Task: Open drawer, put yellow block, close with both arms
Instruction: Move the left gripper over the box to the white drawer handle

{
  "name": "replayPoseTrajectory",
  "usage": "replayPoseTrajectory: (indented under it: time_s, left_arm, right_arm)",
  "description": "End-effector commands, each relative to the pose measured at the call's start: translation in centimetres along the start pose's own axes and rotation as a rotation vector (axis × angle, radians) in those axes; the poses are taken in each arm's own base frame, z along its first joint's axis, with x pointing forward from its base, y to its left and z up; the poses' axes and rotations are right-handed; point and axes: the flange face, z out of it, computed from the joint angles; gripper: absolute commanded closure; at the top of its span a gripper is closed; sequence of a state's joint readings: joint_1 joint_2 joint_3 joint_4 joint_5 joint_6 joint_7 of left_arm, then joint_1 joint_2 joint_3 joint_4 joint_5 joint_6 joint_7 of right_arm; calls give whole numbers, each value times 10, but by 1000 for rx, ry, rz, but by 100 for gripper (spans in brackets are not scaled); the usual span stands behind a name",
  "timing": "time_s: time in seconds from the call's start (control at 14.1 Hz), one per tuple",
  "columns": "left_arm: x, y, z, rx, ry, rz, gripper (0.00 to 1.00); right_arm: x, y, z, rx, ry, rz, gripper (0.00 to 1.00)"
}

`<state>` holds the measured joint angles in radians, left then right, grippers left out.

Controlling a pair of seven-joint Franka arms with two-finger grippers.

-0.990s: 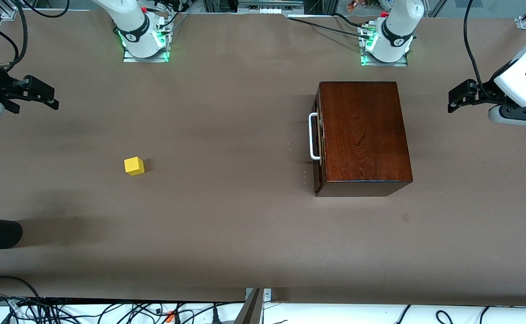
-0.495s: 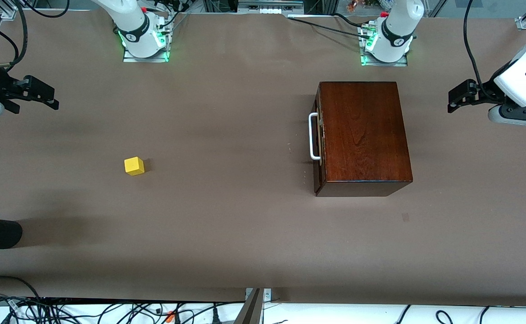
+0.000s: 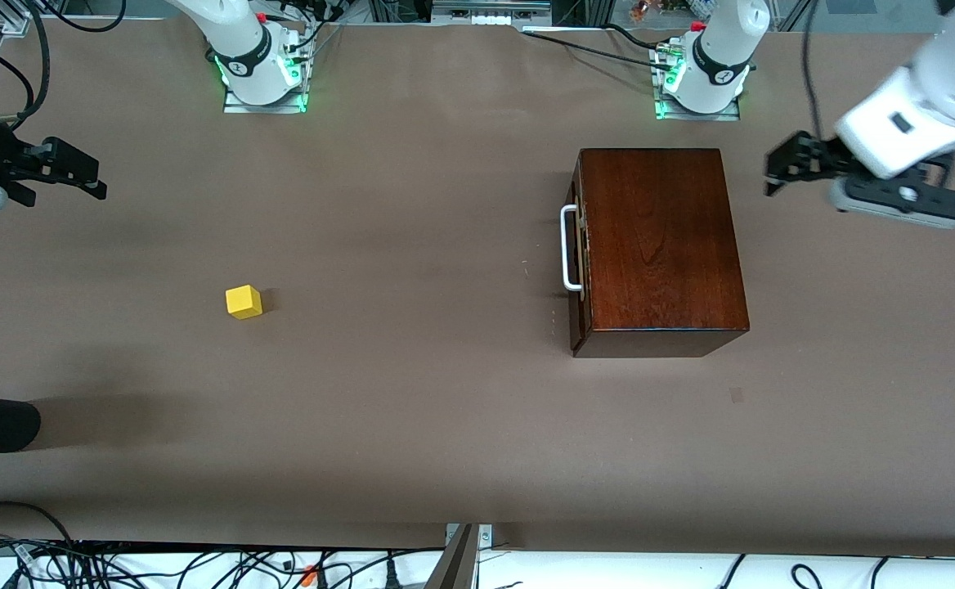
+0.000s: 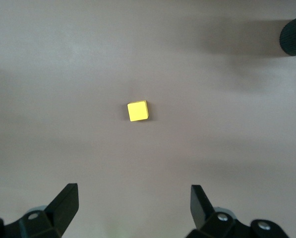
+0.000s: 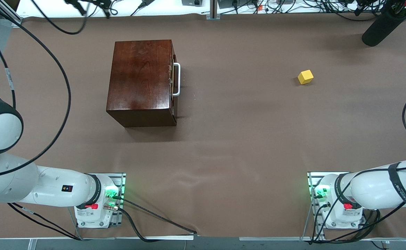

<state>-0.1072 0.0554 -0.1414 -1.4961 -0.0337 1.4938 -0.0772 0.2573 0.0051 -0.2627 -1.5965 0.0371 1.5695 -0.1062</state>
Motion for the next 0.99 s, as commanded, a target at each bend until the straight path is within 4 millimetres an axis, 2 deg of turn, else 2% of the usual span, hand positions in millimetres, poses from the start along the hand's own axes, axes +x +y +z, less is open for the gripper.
replayPoseTrajectory:
  time_s: [0.0, 0.14, 0.21, 0.28, 0.49, 0.64, 0.85, 0.92]
  left_arm:
    - [4, 69, 7, -18, -2, -62, 0]
    - [5, 109, 9, -31, 15, -90, 0]
    - [1, 140, 16, -35, 8, -77, 0]
    - [1, 162, 22, -43, 10, -85, 0]
    - [-12, 244, 62, 5, -10, -91, 0]
    - [-25, 288, 88, 81, 8, -114, 0]
    - [-35, 335, 121, 78, 11, -153, 0]
    - [-34, 343, 133, 78, 2, -166, 0]
  right_arm:
    - [1, 1, -5, 16, -2, 8, 0]
    - [1, 2, -5, 16, -2, 9, 0]
    - [1, 2, -5, 16, -2, 9, 0]
    - [1, 2, -5, 16, -2, 9, 0]
    - [1, 2, -5, 16, -2, 9, 0]
    - [1, 2, -5, 16, -2, 9, 0]
    - [1, 2, -5, 16, -1, 9, 0]
    - [1, 2, -5, 16, -2, 9, 0]
